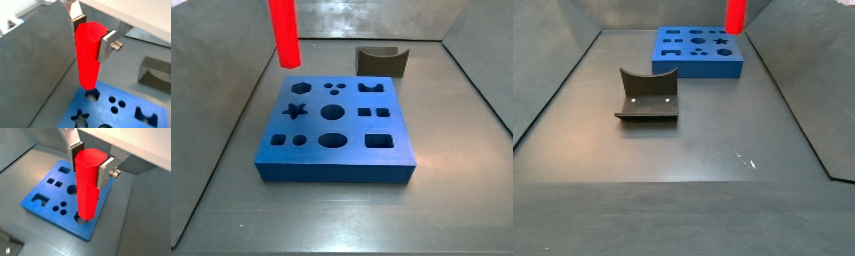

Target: Insert the hexagon object.

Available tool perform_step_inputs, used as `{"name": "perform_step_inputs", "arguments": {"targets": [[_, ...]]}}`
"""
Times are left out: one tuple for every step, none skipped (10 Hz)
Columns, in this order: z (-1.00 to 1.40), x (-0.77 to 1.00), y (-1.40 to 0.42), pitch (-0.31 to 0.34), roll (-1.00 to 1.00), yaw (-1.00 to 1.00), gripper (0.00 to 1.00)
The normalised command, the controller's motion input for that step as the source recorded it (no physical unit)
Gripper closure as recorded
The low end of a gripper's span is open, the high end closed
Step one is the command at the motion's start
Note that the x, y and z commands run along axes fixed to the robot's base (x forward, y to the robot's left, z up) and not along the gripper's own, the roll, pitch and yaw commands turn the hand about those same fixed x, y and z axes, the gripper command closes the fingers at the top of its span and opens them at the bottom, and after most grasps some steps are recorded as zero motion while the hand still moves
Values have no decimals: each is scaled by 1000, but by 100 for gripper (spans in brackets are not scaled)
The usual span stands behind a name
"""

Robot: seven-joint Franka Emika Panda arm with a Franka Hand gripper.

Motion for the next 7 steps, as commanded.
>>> {"name": "perform_step_inputs", "arguments": {"targets": [[-220, 117, 0, -29, -60, -980, 100], [-314, 229, 60, -69, -104, -743, 100], [-426, 140, 0, -63, -67, -257, 100], [-434, 60, 0, -60, -76, -83, 100], [-326, 57, 6, -29, -91, -66, 100], [-194, 23, 6, 0, -50, -6, 100], [-183, 3, 31, -3, -27, 0, 100]]}}
